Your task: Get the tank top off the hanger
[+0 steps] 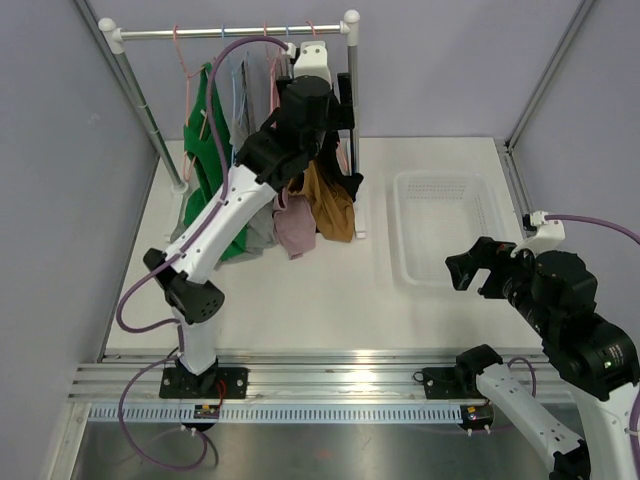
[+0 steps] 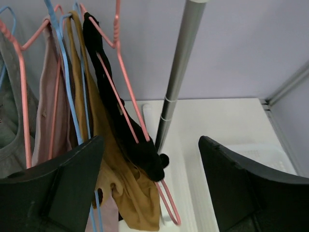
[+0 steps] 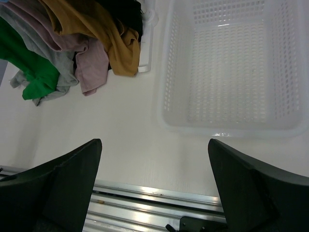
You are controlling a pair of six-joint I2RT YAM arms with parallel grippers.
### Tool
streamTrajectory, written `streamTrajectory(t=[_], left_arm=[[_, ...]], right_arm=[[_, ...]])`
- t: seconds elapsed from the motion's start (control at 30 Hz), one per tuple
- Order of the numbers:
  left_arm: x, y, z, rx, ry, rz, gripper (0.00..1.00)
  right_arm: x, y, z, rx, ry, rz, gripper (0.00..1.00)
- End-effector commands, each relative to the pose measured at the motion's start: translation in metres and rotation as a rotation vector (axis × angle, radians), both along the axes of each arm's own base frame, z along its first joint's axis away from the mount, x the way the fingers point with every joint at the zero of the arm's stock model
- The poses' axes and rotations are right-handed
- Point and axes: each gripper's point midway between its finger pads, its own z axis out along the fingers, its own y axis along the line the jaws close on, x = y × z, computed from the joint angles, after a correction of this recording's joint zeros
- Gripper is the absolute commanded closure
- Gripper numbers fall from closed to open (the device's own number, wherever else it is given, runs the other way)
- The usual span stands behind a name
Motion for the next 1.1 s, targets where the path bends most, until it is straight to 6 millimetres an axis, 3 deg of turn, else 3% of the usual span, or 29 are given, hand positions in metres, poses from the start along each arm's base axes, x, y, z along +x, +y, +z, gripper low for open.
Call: streamTrajectory(t=[0.0, 0.03, 0.1, 0.23, 0.27, 0.43, 0.5, 0.67, 0.9, 1.03, 1.07], left_arm=[[0.022, 0.019, 0.021, 0.023, -0.097, 0.156, 0.21], [0.027, 0.016, 0.018, 0.033, -0.101, 0.157, 0.28], [0.041, 0.006, 0.009, 0.072, -0.103, 0.161, 0.3], [0.061, 0.009, -0.001, 0.093, -0.102, 0.202, 0.32], [0.063, 0.01, -0.002, 0.092, -0.103, 0.203, 0.39], [0.081, 0.019, -0.019, 0.101, -0.087, 0.229, 0.54], [0.084, 0.02, -0.019, 0.111, -0.092, 0.235, 0.65], [0.087, 0.017, -0.014, 0.117, -0.117, 0.219, 0.74], [0.095, 0.018, -0.028, 0.118, -0.089, 0.208, 0.72], [0.098, 0.02, -0.034, 0.115, -0.071, 0.209, 0.85], [0.097, 0.02, -0.034, 0.111, -0.07, 0.204, 0.94]], right_arm=[[-0.003, 0.012, 0.012, 0.047, -0.039, 0.064, 0.01], [-0.004, 0.013, 0.012, 0.047, -0.04, 0.069, 0.0], [-0.007, 0.014, 0.013, 0.052, -0.043, 0.079, 0.01], [-0.011, 0.016, 0.014, 0.067, -0.052, 0.1, 0.01], [-0.011, 0.017, 0.015, 0.07, -0.054, 0.101, 0.01], [-0.011, 0.02, 0.013, 0.073, -0.049, 0.115, 0.0], [-0.01, 0.02, 0.012, 0.068, -0.046, 0.115, 0.01], [-0.007, 0.021, 0.009, 0.068, -0.048, 0.119, 0.0], [-0.007, 0.022, 0.01, 0.069, -0.055, 0.123, 0.0], [-0.008, 0.022, 0.013, 0.074, -0.065, 0.128, 0.0], [-0.009, 0.022, 0.014, 0.073, -0.068, 0.128, 0.0]])
